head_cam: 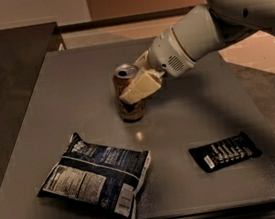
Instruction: Move orange can near blue chip bag
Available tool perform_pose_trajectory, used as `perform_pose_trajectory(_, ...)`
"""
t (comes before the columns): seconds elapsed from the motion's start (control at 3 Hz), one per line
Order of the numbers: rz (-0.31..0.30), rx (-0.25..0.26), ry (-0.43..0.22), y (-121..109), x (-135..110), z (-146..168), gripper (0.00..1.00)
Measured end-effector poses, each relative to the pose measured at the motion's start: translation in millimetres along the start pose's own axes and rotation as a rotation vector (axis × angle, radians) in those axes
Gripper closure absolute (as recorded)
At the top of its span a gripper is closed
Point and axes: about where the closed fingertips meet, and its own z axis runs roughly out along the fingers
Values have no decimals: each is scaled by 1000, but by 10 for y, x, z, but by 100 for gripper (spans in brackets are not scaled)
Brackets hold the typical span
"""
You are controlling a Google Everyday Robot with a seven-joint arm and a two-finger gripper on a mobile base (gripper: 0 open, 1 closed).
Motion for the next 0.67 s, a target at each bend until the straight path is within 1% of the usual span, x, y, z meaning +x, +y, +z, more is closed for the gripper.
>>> perform_pose_trajectory(0.33,-33,-24,-33,244,-31,-51,100)
perform_pose_trajectory(0.67,-76,-31,-35,453,-34,-3,100)
